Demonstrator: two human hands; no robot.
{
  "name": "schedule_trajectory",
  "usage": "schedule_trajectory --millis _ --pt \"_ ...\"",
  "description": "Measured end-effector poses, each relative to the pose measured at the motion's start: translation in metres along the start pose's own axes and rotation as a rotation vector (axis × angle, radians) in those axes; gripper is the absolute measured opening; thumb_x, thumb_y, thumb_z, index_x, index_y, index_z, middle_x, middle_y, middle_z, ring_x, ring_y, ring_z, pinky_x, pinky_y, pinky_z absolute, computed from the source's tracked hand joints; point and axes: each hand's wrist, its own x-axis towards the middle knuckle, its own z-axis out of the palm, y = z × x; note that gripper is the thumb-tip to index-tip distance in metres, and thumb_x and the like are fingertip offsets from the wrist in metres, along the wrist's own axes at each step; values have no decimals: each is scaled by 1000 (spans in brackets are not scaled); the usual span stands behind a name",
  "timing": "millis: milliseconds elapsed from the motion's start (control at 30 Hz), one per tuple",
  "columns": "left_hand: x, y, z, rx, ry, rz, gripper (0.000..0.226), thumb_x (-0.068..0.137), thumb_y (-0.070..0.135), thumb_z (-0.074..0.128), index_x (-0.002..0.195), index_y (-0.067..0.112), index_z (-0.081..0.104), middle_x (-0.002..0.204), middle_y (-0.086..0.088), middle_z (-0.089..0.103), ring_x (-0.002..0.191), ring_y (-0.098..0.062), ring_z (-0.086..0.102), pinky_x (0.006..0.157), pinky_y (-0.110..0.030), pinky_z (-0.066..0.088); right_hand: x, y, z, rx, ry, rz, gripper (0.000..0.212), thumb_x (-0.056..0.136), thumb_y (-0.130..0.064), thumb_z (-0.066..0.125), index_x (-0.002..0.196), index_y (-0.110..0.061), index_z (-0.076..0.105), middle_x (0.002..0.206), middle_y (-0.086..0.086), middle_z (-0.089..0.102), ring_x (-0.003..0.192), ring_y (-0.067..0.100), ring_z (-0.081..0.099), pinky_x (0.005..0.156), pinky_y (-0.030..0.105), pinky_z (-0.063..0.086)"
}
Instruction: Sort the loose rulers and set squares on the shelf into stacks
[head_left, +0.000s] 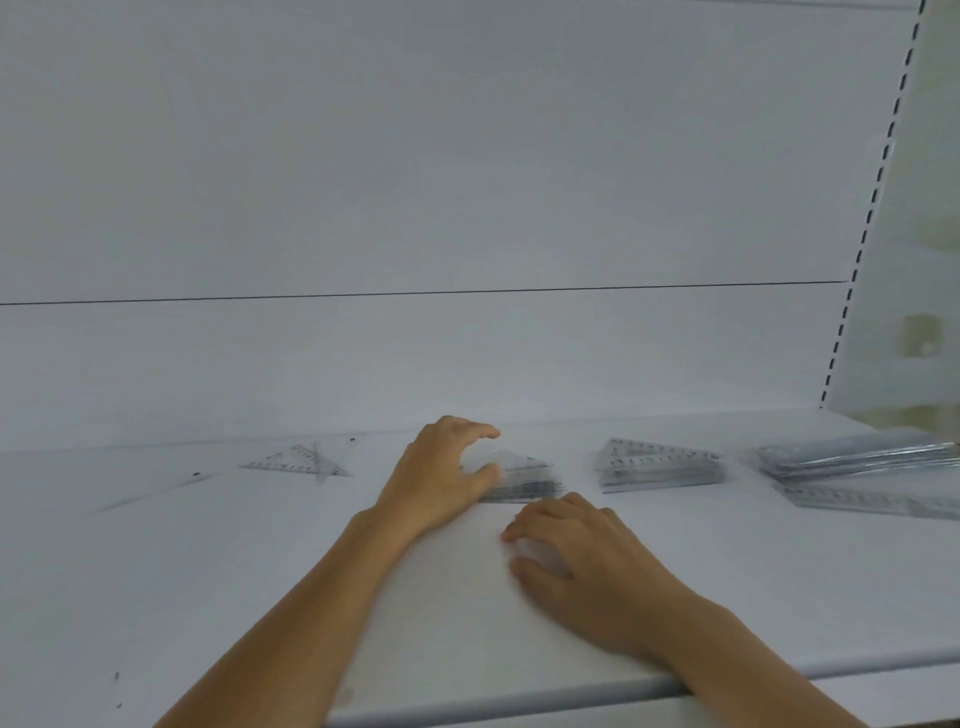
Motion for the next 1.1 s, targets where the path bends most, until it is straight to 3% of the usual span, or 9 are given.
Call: schedule_trajectory --millis 233,433,667,867,1000,1100 --pt "-13 -17 -33 -102 20 -28 17 86 26 57 97 39 61 108 16 56 104 -1 49 87 -18 33 -1 -4 -2 -30 -16 -11 32 94 -39 38 123 -34 50 128 -19 48 120 6 38 100 23 29" --pt "-47 -84 -95 43 3 -122 15 86 23 62 94 35 61 107 8 59 103 -10 53 84 -23 35 18 -32 -6 -11 169 -95 34 93 -24 49 127 -24 53 131 -12 50 120 4 43 98 8 23" --pt "-80 -155 -163 150 -28 -239 18 86 24 62 103 30 62 110 3 60 102 -10 52 86 -24 37 96 -91 14 88 213 -79 26 92 -25 49 116 -27 58 116 -13 58 90 3 58 82 25 47" --pt "-84 -192 -189 205 -83 -297 30 86 33 60 115 27 58 118 4 58 105 -9 51 85 -21 36 166 -118 48 42 96 70 30 92 -29 48 121 -24 52 119 -6 58 104 13 57 82 28 42" --pt "-88 -210 -184 304 -110 -374 47 86 49 54 126 25 50 130 0 50 120 -18 46 100 -33 37 200 -131 69 -93 -64 255 42 93 -38 46 126 -12 46 123 7 52 115 24 48 89 35 41" --pt "-91 -220 -185 350 -161 -392 52 86 54 51 128 23 51 130 2 50 122 -19 44 100 -34 37 211 -138 85 -119 -161 357 42 91 -40 48 119 -10 51 119 8 54 114 26 48 90 36 41"
